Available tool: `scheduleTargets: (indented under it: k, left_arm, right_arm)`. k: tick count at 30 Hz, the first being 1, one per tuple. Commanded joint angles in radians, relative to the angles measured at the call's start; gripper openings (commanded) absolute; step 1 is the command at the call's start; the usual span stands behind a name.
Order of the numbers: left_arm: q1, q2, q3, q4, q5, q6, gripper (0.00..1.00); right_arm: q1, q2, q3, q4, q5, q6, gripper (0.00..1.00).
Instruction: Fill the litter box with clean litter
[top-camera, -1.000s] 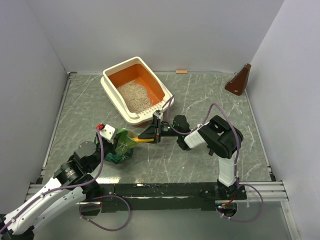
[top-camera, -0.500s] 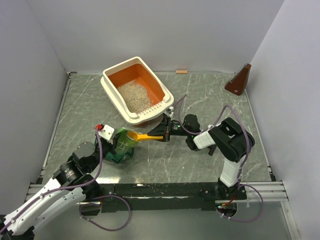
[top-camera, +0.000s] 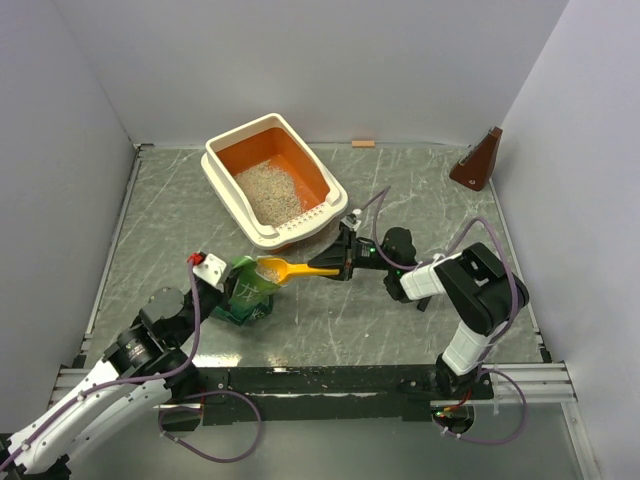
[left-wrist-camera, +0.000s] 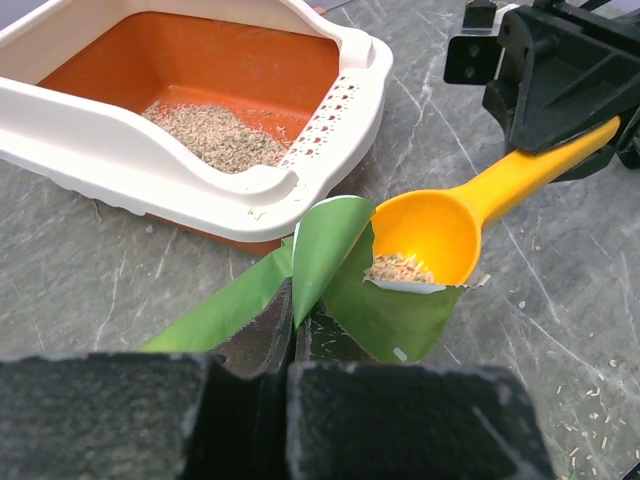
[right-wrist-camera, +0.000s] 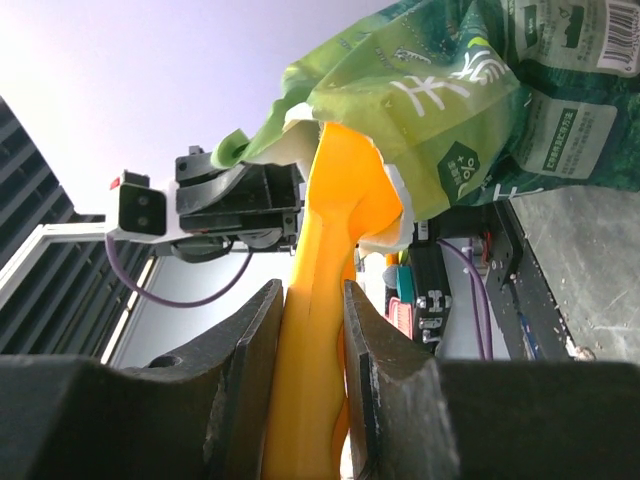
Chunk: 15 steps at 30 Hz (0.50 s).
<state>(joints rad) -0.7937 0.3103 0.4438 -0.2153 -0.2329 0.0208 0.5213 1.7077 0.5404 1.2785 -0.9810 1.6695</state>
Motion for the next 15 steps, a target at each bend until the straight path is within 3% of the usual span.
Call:
scheduleTargets:
  k: [1,15]
  left_arm:
    - [-0.006,0.000,0.004,0.116,0.044,0.005,0.01]
    - [-0.006,-0.040,-0.005,0.128,-0.028,0.019,0.00]
  right_arm:
    - [-0.021,-0.069,-0.023,0.361,-0.033,0.024,0.00]
    - [-0.069,-0.172,-0.074,0.361,-0.061,0.052,0.00]
